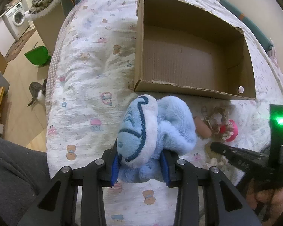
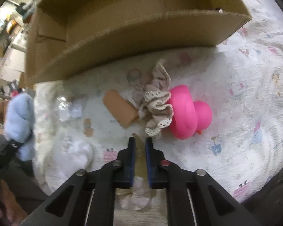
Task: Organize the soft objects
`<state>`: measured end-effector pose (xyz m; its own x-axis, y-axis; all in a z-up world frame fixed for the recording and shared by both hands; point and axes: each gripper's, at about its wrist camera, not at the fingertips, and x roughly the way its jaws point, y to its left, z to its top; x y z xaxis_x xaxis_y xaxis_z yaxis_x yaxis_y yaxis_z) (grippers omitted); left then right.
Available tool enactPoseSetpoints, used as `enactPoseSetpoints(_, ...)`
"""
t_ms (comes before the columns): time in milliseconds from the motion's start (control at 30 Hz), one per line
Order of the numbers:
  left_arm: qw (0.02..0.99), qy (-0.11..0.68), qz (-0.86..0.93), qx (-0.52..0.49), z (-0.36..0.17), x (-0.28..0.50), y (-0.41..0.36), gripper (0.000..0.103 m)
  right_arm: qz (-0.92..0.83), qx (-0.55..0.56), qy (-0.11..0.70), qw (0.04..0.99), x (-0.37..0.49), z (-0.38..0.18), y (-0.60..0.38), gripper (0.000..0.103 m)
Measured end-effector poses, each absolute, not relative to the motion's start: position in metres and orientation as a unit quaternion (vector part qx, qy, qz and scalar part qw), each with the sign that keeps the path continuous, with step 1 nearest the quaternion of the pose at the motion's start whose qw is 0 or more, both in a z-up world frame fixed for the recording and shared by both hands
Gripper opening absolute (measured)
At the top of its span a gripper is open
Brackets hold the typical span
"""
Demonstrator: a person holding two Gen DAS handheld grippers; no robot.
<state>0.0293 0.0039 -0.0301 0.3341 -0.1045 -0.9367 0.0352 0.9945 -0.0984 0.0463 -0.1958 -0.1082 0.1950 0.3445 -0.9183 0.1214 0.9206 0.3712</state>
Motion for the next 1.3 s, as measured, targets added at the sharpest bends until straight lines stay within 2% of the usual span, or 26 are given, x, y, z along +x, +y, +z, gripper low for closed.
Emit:
enactPoseSetpoints(233, 0.829, 0.556, -0.034, -0.041, -0.019, 0.028, 0.011, 0.033, 0.11, 0.242, 0.56, 0.785, 0.033, -0.069, -0.222, 0.011)
enactPoseSetpoints(367, 0.842, 0.537, -0.034, -0.038, -0.003, 0.033, 0.01, 0.033, 0.126, 0.268, 0.508, 0.809, 0.041, -0.028, -0.24, 0.011)
enactPoseSetpoints(600, 0.858, 0.511, -0.039, -0.028, 0.019, 0.061, -0.003, 0.033, 0.119, 0.251, 0.454, 0.847, 0.056, 0.012, -0.269, 0.011)
enactPoseSetpoints(867, 0.868, 0.494, -0.045, 0.003, 0.026, 0.1, -0.03, 0.033, 0.084, 0.221, 0.442, 0.865, 0.089, 0.005, -0.278, 0.011)
enactPoseSetpoints(1300, 0.868, 0.492, -0.047, 0.04, -0.006, 0.142, -0.063, 0.033, 0.058, 0.18, 0.453, 0.871, 0.126, -0.019, -0.275, 0.011)
